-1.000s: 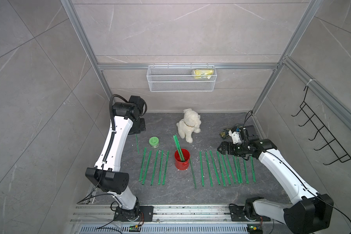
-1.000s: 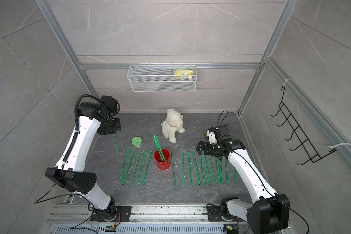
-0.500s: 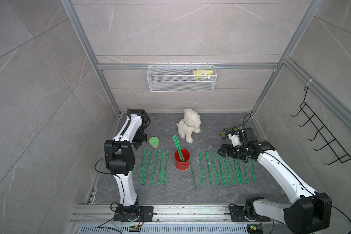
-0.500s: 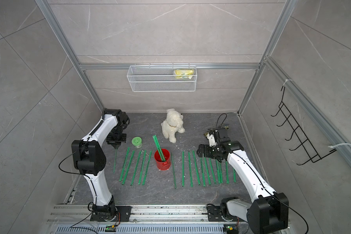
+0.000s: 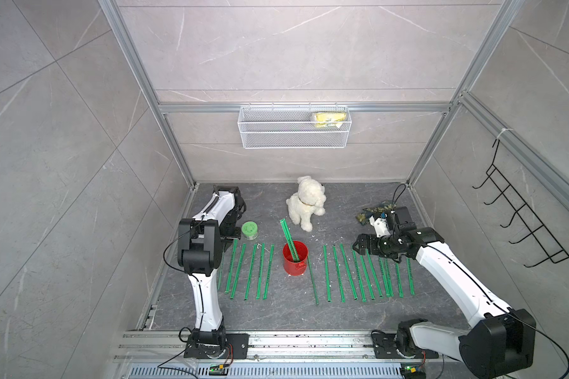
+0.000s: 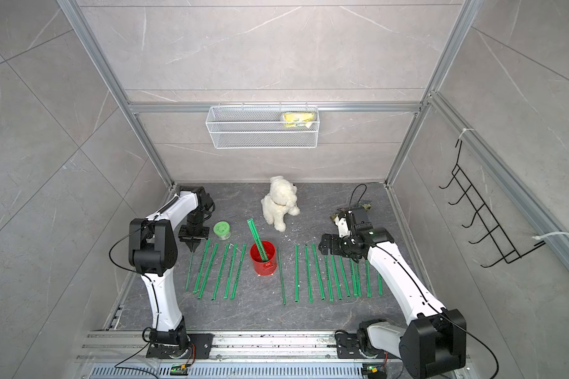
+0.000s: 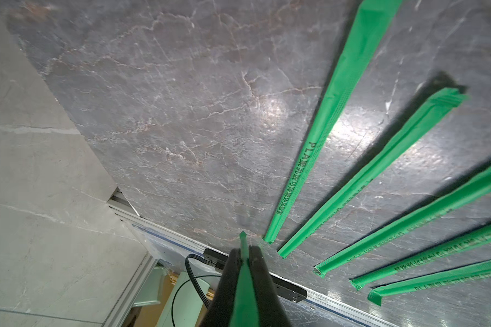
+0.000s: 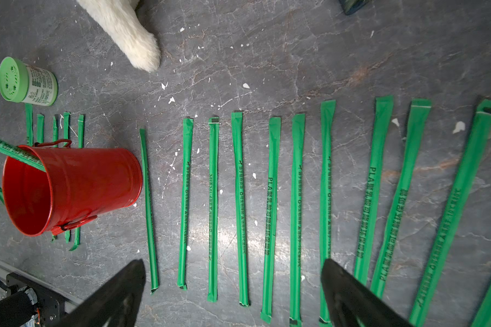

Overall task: Take the straws out of the storage container
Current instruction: Place the straw at the center of the board.

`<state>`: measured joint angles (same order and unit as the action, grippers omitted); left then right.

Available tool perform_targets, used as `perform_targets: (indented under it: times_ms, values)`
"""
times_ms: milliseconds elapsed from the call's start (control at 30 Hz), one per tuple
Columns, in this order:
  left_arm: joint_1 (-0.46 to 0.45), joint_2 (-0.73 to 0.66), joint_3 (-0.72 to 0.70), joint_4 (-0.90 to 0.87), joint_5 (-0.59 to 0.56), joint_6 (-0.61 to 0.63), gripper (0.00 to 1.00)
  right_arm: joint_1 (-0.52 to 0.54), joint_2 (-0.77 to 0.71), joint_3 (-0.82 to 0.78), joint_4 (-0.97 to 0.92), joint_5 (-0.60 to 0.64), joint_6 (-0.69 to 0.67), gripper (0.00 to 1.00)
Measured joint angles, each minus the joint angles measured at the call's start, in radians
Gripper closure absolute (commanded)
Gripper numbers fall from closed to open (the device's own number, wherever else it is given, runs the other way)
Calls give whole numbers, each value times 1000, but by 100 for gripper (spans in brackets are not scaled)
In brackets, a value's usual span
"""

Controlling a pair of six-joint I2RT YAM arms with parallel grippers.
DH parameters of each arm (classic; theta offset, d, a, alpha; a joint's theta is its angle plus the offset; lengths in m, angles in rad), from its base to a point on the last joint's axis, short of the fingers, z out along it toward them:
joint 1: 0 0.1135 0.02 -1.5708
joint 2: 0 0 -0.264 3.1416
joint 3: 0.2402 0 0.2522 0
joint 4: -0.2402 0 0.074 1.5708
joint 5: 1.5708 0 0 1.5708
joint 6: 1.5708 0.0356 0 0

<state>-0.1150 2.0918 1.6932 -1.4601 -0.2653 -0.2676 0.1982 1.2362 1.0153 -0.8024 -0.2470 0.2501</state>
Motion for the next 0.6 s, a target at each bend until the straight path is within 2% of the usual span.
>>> perform_targets:
  times_ms: [600]
  values:
    - [32,41,-19,43,13,20,88,0,6,-2,0,0,0,0]
